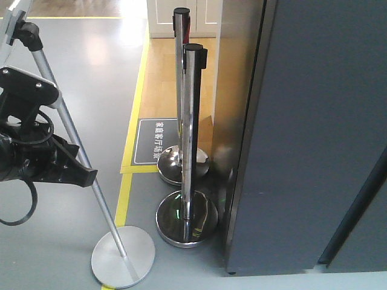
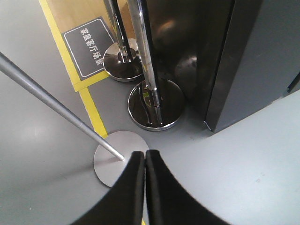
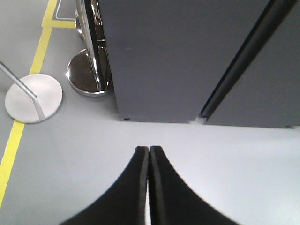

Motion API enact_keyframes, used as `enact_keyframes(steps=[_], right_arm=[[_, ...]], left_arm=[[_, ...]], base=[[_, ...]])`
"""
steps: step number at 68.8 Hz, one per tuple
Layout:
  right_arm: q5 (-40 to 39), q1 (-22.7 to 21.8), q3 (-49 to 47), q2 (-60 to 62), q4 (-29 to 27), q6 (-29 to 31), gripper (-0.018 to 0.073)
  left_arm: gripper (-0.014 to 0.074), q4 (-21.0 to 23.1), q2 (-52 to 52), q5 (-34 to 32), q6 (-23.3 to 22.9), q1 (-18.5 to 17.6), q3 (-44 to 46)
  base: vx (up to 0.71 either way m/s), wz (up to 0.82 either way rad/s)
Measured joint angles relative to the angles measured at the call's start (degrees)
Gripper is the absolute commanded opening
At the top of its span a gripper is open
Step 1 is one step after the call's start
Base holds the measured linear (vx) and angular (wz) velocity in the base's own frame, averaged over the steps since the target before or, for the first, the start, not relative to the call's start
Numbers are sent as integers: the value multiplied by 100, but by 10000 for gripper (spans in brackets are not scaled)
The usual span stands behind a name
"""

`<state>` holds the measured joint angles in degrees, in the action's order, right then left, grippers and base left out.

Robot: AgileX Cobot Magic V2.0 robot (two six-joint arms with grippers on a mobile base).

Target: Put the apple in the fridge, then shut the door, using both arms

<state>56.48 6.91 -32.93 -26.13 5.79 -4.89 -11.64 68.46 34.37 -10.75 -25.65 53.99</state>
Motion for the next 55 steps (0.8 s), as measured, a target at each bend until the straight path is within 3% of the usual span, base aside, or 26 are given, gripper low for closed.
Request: enact_keyframes(steps=[17, 55], right_arm=[[415, 0, 270, 681, -8, 0, -3], [605, 0, 281, 711, -71, 0, -3]], left_arm=[[-6, 0, 0, 0, 0, 0, 0], [-6, 0, 0, 0, 0, 0, 0]], base=[[0, 0], [0, 0]])
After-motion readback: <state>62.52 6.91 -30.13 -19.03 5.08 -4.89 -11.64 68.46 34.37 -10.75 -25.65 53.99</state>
